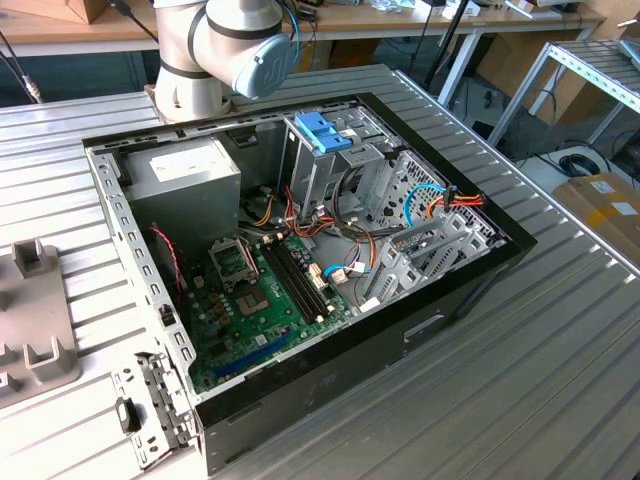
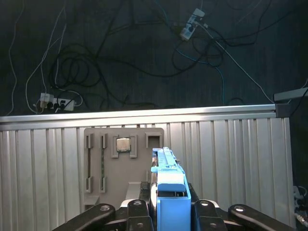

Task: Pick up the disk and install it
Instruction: 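Pick up the disk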

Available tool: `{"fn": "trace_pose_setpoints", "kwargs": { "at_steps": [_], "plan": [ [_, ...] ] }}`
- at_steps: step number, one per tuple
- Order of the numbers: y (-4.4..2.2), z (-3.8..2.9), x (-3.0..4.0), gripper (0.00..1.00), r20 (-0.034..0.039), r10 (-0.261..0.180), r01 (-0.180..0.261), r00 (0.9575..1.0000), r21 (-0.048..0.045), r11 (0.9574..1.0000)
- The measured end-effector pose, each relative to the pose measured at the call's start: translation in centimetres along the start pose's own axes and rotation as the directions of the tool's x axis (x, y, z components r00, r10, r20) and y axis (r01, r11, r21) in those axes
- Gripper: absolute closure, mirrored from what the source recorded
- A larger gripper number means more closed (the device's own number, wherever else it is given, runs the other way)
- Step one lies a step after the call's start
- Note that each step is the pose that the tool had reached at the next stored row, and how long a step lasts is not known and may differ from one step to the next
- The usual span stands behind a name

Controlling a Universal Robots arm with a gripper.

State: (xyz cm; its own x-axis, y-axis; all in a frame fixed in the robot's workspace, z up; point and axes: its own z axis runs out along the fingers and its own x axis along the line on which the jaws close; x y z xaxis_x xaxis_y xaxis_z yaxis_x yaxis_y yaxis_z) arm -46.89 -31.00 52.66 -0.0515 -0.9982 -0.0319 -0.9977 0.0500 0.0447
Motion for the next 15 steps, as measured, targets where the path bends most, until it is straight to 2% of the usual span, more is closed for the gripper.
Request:
{"fn": "trace_pose_setpoints", "kwargs": {
  "at_steps": [10,15],
  "plan": [
    [0.01,-0.59,-0.02,0.63,0.0,0.0,0.0,1.0,0.0,1.0],
    [0.01,-0.62,-0.02,0.63,0.0,0.0,0.0,1.0,0.0,1.0]
  ]
}}
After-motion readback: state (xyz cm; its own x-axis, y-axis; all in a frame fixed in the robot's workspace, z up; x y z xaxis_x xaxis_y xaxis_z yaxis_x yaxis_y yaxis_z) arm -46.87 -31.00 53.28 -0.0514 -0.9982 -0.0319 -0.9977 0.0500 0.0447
